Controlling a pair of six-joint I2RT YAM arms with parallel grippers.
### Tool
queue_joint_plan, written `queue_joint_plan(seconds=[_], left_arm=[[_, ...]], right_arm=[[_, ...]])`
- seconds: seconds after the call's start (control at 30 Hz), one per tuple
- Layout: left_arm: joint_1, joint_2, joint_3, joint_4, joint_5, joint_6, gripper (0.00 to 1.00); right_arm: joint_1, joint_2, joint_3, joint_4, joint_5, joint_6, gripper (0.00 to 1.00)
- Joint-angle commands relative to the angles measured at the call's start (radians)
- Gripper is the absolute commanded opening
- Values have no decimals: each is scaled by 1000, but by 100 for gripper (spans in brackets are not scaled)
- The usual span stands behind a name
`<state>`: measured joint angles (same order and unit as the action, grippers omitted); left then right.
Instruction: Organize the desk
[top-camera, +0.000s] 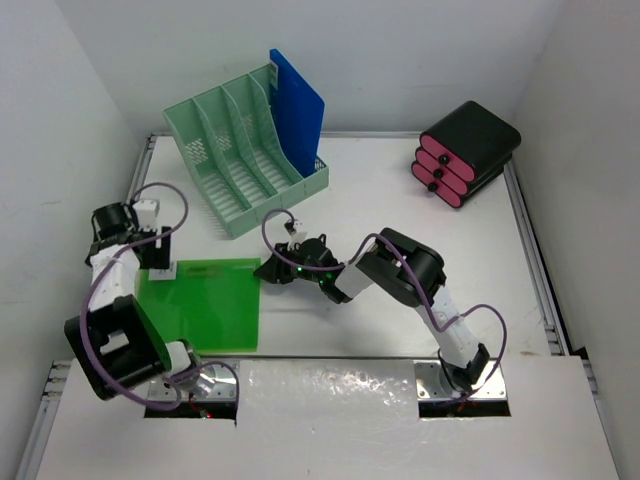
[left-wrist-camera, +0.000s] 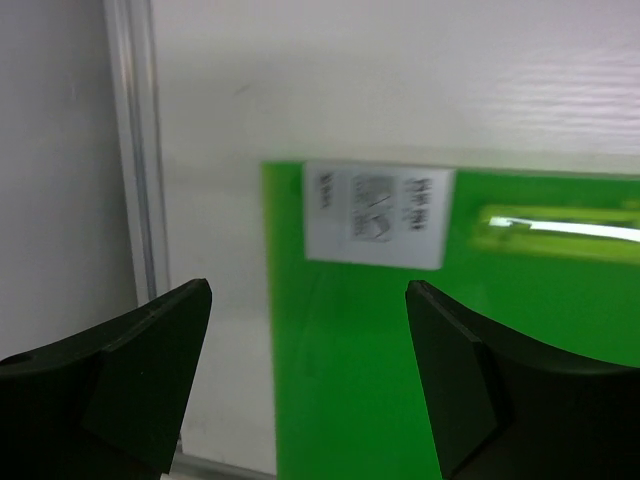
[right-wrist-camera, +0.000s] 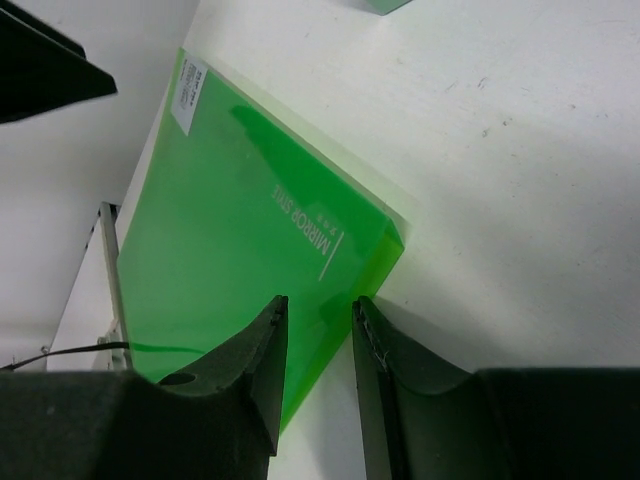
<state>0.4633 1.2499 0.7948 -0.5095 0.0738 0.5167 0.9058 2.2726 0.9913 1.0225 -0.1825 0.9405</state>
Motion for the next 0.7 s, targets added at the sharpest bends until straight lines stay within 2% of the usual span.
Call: queue_joint_plan(seconds=[0.0, 0.13, 0.3, 0.47, 0.67], left_arm=[[119, 34, -28, 90, 0, 62, 77], [208, 124, -55, 158, -2, 86, 75], [209, 204, -78, 226, -6, 91, 74], [210, 281, -91, 272, -2, 112, 72], [212, 296, -126, 299, 44, 155, 71]], right_arm=[[-1, -18, 17, -39, -2, -37, 32], [-2, -7, 27, -32, -14, -34, 33], [-2, -2, 36, -36, -20, -45, 33], [-2, -9, 46, -52, -23, -72, 27], [-1, 34, 78, -15, -60, -49, 26]])
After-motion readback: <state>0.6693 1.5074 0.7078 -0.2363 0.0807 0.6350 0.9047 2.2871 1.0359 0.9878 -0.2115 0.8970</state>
